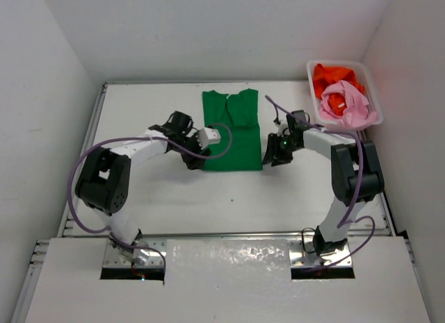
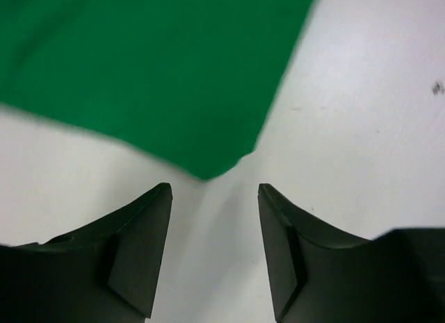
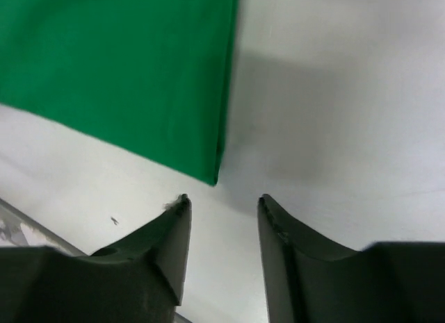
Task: Fold and stack the t-shirts
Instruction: Fold the folded rectangular tshirt in 1/3 of the way, then grab one side of the 2/3 rectangular tshirt with both arms
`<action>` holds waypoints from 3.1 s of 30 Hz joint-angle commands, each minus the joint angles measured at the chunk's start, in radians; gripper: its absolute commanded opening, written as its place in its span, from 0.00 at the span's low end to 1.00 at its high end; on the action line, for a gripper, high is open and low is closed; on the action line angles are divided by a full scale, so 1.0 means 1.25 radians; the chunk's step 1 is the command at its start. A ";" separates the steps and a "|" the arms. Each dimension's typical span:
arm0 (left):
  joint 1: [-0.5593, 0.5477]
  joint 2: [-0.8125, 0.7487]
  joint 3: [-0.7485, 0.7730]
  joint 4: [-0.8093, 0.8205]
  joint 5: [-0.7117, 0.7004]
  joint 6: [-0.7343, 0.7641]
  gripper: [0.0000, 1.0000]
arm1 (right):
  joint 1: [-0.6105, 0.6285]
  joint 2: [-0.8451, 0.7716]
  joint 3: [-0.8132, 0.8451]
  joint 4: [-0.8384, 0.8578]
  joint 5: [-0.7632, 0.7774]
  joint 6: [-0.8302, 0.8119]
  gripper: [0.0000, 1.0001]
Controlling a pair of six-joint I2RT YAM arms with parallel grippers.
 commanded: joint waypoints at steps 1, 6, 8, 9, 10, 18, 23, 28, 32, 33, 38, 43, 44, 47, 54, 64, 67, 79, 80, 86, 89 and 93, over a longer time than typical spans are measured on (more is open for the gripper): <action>0.114 -0.063 -0.064 0.176 0.110 -0.366 0.50 | 0.010 -0.049 -0.079 0.142 -0.044 0.006 0.40; 0.101 -0.111 -0.231 0.325 0.138 -0.624 0.51 | 0.023 -0.048 -0.136 0.223 -0.042 -0.011 0.35; 0.101 -0.105 -0.263 0.350 0.112 -0.653 0.52 | 0.024 -0.042 -0.144 0.246 -0.045 -0.010 0.39; 0.101 -0.102 -0.271 0.352 0.081 -0.652 0.53 | 0.024 -0.039 -0.149 0.249 -0.044 -0.008 0.43; 0.101 -0.095 -0.275 0.368 0.074 -0.651 0.56 | 0.024 -0.035 -0.152 0.253 -0.035 -0.009 0.45; 0.101 -0.016 -0.255 0.466 0.040 -0.669 0.58 | 0.029 -0.013 -0.167 0.298 -0.050 0.017 0.42; 0.096 0.016 -0.225 0.454 0.053 -0.634 0.49 | 0.050 -0.011 -0.164 0.309 -0.071 0.032 0.39; 0.087 0.034 -0.239 0.473 0.069 -0.658 0.35 | 0.056 0.014 -0.163 0.327 -0.085 0.052 0.29; 0.076 0.049 -0.222 0.463 0.102 -0.647 0.15 | 0.054 0.020 -0.159 0.329 -0.085 0.064 0.08; 0.076 0.051 -0.211 0.437 0.098 -0.639 0.01 | 0.054 0.021 -0.157 0.328 -0.085 0.065 0.03; 0.099 0.054 -0.131 0.205 0.055 -0.358 0.00 | 0.043 -0.003 -0.141 0.253 -0.063 0.038 0.00; 0.103 0.033 -0.082 0.020 -0.012 -0.063 0.00 | 0.033 -0.042 -0.181 0.218 -0.077 0.003 0.00; 0.102 0.027 -0.078 0.005 -0.004 -0.046 0.00 | 0.033 -0.044 -0.190 0.224 -0.084 0.007 0.00; 0.076 0.016 -0.077 -0.028 0.013 0.012 0.00 | 0.038 -0.051 -0.211 0.240 -0.105 0.012 0.00; 0.075 -0.049 -0.123 -0.084 -0.078 0.134 0.59 | 0.037 -0.091 -0.219 0.128 -0.111 -0.031 0.43; -0.135 -0.264 -0.337 0.209 -0.183 0.431 0.68 | 0.042 -0.092 -0.254 0.163 -0.093 0.086 0.46; -0.166 -0.210 -0.333 0.257 -0.172 0.423 0.69 | 0.043 -0.063 -0.251 0.200 -0.112 0.119 0.45; -0.175 -0.062 -0.315 0.343 -0.258 0.418 0.59 | 0.044 -0.013 -0.217 0.249 -0.115 0.156 0.29; -0.177 -0.060 -0.317 0.351 -0.258 0.412 0.57 | 0.044 -0.007 -0.217 0.250 -0.110 0.156 0.25; -0.180 -0.055 -0.289 0.361 -0.222 0.347 0.02 | 0.043 0.003 -0.224 0.272 -0.090 0.164 0.00; -0.180 -0.063 -0.273 0.347 -0.220 0.341 0.00 | 0.043 -0.011 -0.228 0.269 -0.084 0.150 0.00; -0.180 -0.102 -0.280 0.270 -0.215 0.372 0.00 | 0.044 -0.074 -0.250 0.244 -0.088 0.120 0.00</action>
